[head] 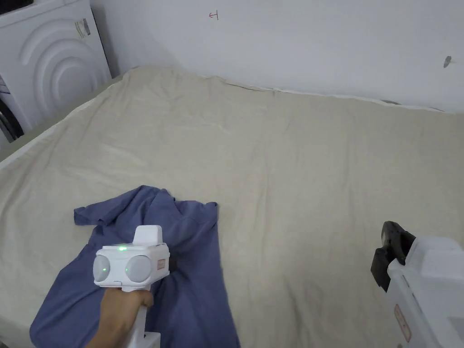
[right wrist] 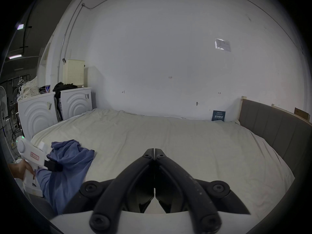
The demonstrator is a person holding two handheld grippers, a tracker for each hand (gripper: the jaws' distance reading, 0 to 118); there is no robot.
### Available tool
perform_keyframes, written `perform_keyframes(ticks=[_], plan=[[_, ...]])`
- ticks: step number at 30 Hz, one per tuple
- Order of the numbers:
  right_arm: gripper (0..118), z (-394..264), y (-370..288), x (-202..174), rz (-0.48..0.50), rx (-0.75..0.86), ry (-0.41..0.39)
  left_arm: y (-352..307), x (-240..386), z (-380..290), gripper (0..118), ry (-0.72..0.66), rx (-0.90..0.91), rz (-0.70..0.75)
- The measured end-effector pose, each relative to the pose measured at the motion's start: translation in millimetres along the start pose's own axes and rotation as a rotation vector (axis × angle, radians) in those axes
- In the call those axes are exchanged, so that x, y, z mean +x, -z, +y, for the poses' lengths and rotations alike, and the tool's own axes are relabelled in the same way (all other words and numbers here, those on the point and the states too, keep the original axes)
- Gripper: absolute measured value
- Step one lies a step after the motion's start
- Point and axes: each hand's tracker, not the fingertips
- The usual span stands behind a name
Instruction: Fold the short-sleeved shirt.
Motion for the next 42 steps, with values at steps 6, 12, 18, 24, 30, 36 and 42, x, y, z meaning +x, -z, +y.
perform_keyframes(ticks=[6,12,18,24,30,36,42], plan=[[2,3,-20,24,-0.029,0.038,0.037,-75,41,35,5,0.052,0.136,-0.118],[2,1,-42,53,-0.072,0.058,0.067,-130,125,87,5,0.152,0.313,-0.323],[2,0,-70,92,-0.151,0.086,0.082,-175,236,115,5,0.296,0.382,-0.53],[2,-1,-95,133,-0.255,0.103,0.089,-178,327,94,5,0.417,0.328,-0.663],[2,-13,-113,163,-0.334,0.085,0.105,-130,381,34,5,0.485,0.16,-0.742],[2,-25,-115,173,-0.36,0.053,0.115,-60,387,-42,5,0.559,-0.103,-0.609],[2,-30,-105,169,-0.343,0.02,0.118,4,376,-90,5,0.56,-0.289,-0.483]])
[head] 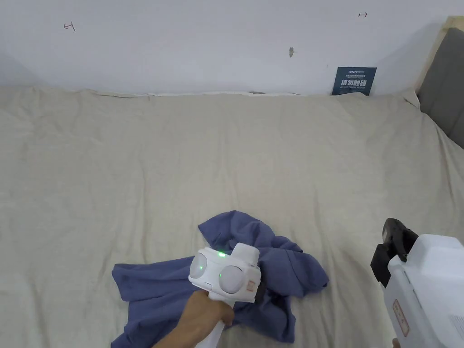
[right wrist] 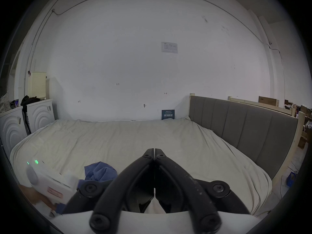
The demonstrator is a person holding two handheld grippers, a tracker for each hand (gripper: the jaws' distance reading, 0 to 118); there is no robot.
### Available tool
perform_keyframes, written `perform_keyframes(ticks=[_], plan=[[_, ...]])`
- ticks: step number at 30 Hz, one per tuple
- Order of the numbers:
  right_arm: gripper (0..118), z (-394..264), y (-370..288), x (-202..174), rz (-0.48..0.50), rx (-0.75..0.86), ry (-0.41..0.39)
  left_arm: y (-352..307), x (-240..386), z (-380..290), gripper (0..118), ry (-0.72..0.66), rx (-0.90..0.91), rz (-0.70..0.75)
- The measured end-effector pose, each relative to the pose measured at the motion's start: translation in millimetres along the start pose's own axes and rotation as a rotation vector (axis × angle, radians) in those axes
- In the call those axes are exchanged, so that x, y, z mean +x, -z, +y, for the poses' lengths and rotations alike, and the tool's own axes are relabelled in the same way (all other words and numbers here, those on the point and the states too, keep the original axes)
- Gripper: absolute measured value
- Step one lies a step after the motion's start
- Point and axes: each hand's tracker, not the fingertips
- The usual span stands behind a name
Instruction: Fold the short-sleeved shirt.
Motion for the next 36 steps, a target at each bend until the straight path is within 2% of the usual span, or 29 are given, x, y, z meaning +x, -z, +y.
perform_keyframes(ticks=[5,6,7,8,10,11,12,14,19,22,27,29,30,31,32,33,36], plan=[[2,0,1,-11,0.021,-0.003,-0.002,-7,2,10,8,-0.024,0.023,0.017],[2,1,1,-12,0.025,-0.003,-0.004,-14,3,11,14,-0.022,0.037,0.017],[2,2,1,-14,0.029,-0.003,-0.006,-25,5,12,31,-0.008,0.074,0.015],[2,3,0,-16,0.033,0.001,-0.007,-37,7,10,55,0.009,0.113,0.01],[2,6,-1,-19,0.038,0.012,-0.007,-64,7,11,112,0.014,0.202,0.001],[2,7,-1,-21,0.042,0.017,-0.007,-79,6,11,118,0.01,0.248,0.009],[2,9,-2,-23,0.046,0.022,-0.008,-97,3,13,118,0.007,0.317,0.019],[2,13,-3,-26,0.051,0.03,-0.011,-129,-1,12,111,0.021,0.411,0.071],[2,25,-8,-36,0.069,0.063,-0.016,-201,-26,-1,111,-0.006,0.692,0.255],[2,32,-11,-44,0.079,0.087,-0.02,-219,-52,-11,111,-0.039,0.83,0.397],[2,42,-13,-55,0.092,0.115,-0.03,-238,-85,-27,108,-0.08,0.92,0.546],[2,46,-14,-59,0.095,0.125,-0.039,-240,-96,-33,92,-0.09,0.939,0.546],[2,47,-14,-61,0.096,0.131,-0.043,-241,-100,-36,76,-0.097,0.948,0.548],[2,49,-14,-63,0.098,0.133,-0.045,-242,-103,-39,40,-0.093,0.947,0.544],[2,50,-15,-64,0.102,0.136,-0.048,-243,-104,-41,10,-0.093,0.949,0.54],[2,51,-15,-66,0.104,0.14,-0.049,-242,-106,-42,1,-0.088,0.948,0.534],[2,52,-16,-69,0.108,0.144,-0.056,-243,-112,-41,0,-0.093,0.884,0.513]])
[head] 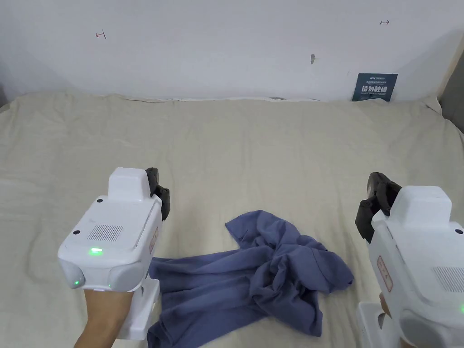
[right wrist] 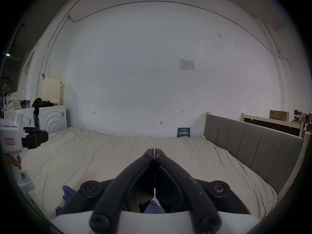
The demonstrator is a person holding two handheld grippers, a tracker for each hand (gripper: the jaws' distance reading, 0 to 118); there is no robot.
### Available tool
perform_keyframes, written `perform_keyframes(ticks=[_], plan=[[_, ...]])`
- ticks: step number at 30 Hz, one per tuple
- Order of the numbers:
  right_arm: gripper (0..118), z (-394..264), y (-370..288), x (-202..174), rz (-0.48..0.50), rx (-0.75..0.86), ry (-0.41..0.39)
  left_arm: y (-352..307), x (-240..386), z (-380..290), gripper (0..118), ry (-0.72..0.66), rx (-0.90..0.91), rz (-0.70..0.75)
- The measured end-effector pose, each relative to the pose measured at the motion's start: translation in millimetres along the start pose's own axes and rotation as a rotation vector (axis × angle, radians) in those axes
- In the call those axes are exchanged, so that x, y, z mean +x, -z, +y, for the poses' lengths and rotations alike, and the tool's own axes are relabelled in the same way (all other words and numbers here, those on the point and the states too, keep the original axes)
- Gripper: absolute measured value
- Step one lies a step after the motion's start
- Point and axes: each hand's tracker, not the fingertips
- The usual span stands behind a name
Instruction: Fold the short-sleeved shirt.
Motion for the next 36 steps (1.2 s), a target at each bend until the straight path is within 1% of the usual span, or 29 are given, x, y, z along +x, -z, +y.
perform_keyframes(ticks=[1,4,8,10,11,15,17,20,21,22,23,24,25,26,27,29,30,31,32,33,34,36], plan=[[2,0,0,-1,0.0,0.0,-0.002,-1,-3,-1,0,-0.021,-0.004,-0.017],[2,-1,-1,-1,0.005,-0.005,0.0,1,1,-1,0,-0.026,-0.02,0.001],[2,-5,-1,-1,0.004,-0.015,-0.004,11,0,-7,0,-0.066,-0.262,-0.041],[2,-8,-1,0,0.006,-0.023,0.0,13,-3,-21,0,-0.09,-0.374,-0.084],[2,-9,-2,0,0.005,-0.026,0.001,12,-3,-30,0,-0.098,-0.413,-0.099],[2,-15,-1,3,0.003,-0.043,0.009,12,2,-74,0,-0.049,-0.571,-0.118],[2,-18,-1,3,0.001,-0.051,0.008,5,4,-95,0,-0.061,-0.64,-0.135],[2,-23,0,4,0.002,-0.066,0.006,-6,3,-119,1,-0.122,-0.706,-0.157],[2,-25,1,4,0.003,-0.073,0.007,-8,3,-126,6,-0.128,-0.714,-0.151],[2,-27,1,4,0.003,-0.08,0.009,-9,4,-132,22,-0.138,-0.723,-0.149],[2,-29,2,4,0.004,-0.085,0.014,-10,6,-139,43,-0.13,-0.734,-0.135],[2,-31,2,4,0.006,-0.09,0.019,-14,7,-145,70,-0.128,-0.741,-0.13],[2,-33,3,4,0.007,-0.095,0.023,-14,8,-151,102,-0.126,-0.754,-0.131],[2,-35,3,4,0.008,-0.099,0.025,-14,10,-156,114,-0.127,-0.767,-0.131],[2,-37,4,3,0.01,-0.104,0.027,-13,12,-163,116,-0.13,-0.777,-0.119],[2,-40,5,4,0.014,-0.113,0.029,-18,17,-170,116,-0.124,-0.77,-0.093],[2,-41,5,3,0.014,-0.117,0.031,-16,21,-175,112,-0.111,-0.772,-0.087],[2,-43,5,4,0.015,-0.121,0.034,-12,25,-180,104,-0.093,-0.788,-0.08],[2,-44,6,5,0.015,-0.126,0.037,-14,29,-182,92,-0.081,-0.801,-0.07],[2,-46,7,5,0.015,-0.131,0.039,-11,34,-187,77,-0.075,-0.815,-0.066],[2,-47,7,6,0.014,-0.136,0.04,-10,38,-191,51,-0.067,-0.825,-0.044],[2,-49,8,9,0.013,-0.146,0.04,-22,48,-179,44,-0.053,-0.775,-0.024]])
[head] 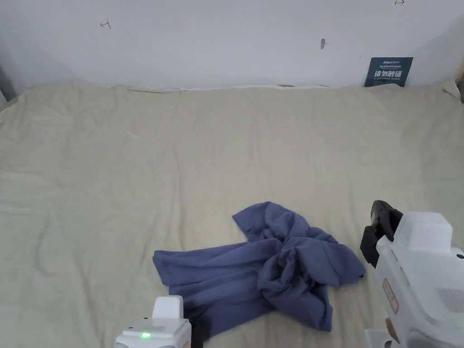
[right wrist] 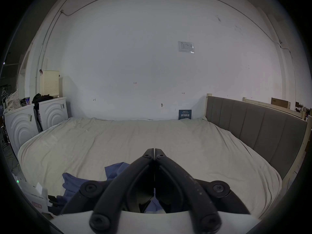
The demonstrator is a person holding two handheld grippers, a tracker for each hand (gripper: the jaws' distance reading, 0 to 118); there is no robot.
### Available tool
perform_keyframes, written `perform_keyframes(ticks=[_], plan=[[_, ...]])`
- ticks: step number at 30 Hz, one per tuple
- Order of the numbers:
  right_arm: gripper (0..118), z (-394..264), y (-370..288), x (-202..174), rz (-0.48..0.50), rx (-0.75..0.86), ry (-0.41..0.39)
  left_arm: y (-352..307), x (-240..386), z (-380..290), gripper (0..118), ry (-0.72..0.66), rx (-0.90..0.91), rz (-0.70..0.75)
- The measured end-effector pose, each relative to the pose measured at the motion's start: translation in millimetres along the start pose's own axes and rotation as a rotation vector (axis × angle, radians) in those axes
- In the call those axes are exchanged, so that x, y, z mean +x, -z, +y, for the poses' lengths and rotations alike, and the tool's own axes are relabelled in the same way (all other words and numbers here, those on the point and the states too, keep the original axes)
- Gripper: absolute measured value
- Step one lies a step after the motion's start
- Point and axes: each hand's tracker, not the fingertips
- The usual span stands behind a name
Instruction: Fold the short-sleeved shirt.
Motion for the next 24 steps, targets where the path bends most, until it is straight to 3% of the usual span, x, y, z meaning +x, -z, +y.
perform_keyframes(ticks=[2,6,9,13,15,18,21,23,24], plan=[[2,-3,2,3,-0.006,-0.011,-0.004,-3,6,3,10,0.015,-0.007,-0.043],[8,-11,21,18,-0.021,-0.117,0.023,-11,-7,10,8,-0.037,0.024,-0.096],[35,-20,51,30,-0.025,-0.237,0.028,-30,-18,23,8,-0.108,0.08,-0.159],[95,-34,110,42,-0.017,-0.439,0.025,-42,-34,39,8,-0.157,0.151,-0.233],[107,-48,139,46,-0.015,-0.539,0.042,-43,-38,45,8,-0.174,0.158,-0.262],[106,-76,173,46,-0.019,-0.661,0.04,-36,-39,46,8,-0.168,0.161,-0.265],[76,-106,194,38,0.0,-0.759,-0.024,-29,-42,44,8,-0.166,0.153,-0.265],[71,-129,206,36,0.022,-0.826,-0.035,-26,-44,43,8,-0.172,0.142,-0.267],[56,-137,208,35,0.049,-0.856,-0.031,-29,-42,44,8,-0.178,0.137,-0.267]])
